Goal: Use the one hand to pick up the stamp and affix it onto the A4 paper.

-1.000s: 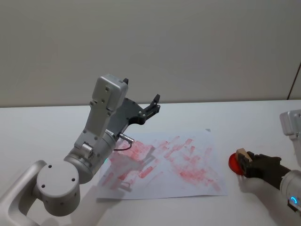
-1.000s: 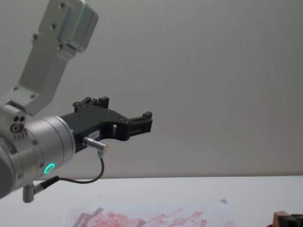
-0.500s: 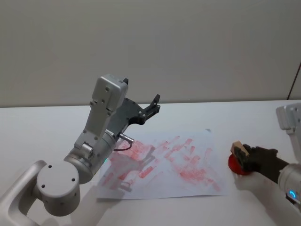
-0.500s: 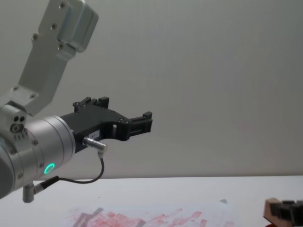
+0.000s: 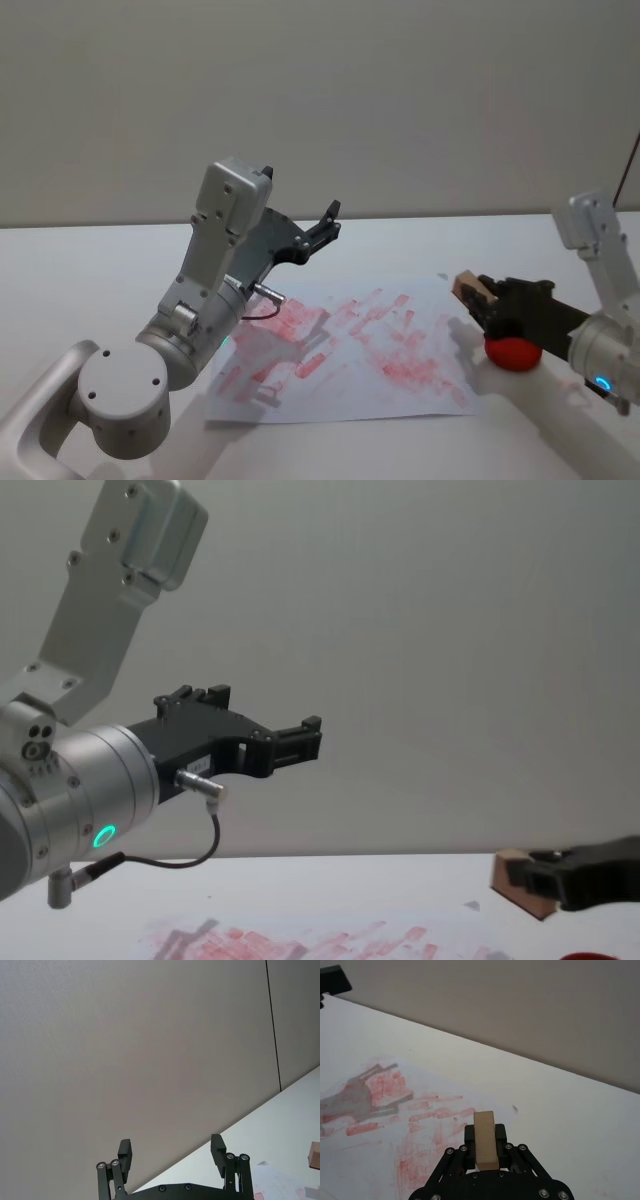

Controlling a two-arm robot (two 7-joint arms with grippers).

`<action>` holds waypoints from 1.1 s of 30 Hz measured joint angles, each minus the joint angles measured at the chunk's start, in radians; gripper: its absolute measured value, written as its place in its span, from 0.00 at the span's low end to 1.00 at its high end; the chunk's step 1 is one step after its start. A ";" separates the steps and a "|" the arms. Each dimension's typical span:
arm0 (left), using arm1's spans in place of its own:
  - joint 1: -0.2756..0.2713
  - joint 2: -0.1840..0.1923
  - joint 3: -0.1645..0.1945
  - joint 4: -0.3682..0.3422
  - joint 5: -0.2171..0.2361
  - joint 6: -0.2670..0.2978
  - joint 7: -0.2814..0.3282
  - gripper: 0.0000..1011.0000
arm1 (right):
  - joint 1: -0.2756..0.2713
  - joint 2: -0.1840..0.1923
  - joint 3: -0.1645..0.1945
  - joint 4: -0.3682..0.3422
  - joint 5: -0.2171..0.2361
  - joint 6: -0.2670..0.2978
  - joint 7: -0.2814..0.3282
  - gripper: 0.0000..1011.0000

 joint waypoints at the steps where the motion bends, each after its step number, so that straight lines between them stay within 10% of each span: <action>1: 0.000 0.000 0.000 0.000 0.000 0.000 0.000 0.99 | 0.006 -0.002 -0.002 0.005 -0.008 -0.004 0.014 0.22; 33: 0.000 0.000 0.000 0.000 0.000 0.000 0.000 0.99 | 0.247 -0.094 -0.091 0.359 -0.154 0.045 0.479 0.22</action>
